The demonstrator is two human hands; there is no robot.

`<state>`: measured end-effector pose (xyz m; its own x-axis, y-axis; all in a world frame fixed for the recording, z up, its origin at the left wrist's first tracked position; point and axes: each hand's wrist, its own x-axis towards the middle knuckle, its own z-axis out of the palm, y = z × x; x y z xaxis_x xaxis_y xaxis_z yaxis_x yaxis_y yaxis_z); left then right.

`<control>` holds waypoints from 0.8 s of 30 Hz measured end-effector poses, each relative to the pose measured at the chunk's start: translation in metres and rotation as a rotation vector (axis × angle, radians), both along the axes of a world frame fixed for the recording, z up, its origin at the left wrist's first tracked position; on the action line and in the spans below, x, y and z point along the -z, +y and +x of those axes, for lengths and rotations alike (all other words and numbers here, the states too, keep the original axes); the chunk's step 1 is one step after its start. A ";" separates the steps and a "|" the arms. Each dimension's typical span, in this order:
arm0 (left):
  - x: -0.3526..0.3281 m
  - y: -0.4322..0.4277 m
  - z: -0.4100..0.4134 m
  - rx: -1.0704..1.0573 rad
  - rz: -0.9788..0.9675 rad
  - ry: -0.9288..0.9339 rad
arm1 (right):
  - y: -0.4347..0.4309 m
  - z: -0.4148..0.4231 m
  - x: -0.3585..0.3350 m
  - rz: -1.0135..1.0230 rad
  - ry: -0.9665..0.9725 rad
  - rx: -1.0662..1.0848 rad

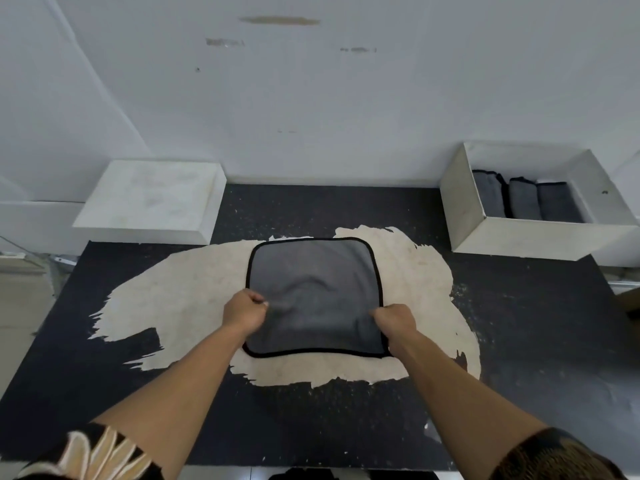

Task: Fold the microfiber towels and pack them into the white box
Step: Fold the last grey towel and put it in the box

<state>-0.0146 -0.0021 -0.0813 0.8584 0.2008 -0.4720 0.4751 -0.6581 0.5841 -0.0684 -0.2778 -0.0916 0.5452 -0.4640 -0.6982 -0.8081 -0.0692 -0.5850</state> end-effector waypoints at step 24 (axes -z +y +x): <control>0.014 0.010 -0.033 0.239 0.183 0.014 | -0.007 -0.020 0.006 -0.493 0.075 -0.396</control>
<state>-0.0473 0.0075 -0.0955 0.8853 0.0770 -0.4586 0.3014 -0.8460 0.4398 -0.0886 -0.2853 -0.0978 0.6993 -0.5135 -0.4972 -0.7035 -0.6178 -0.3513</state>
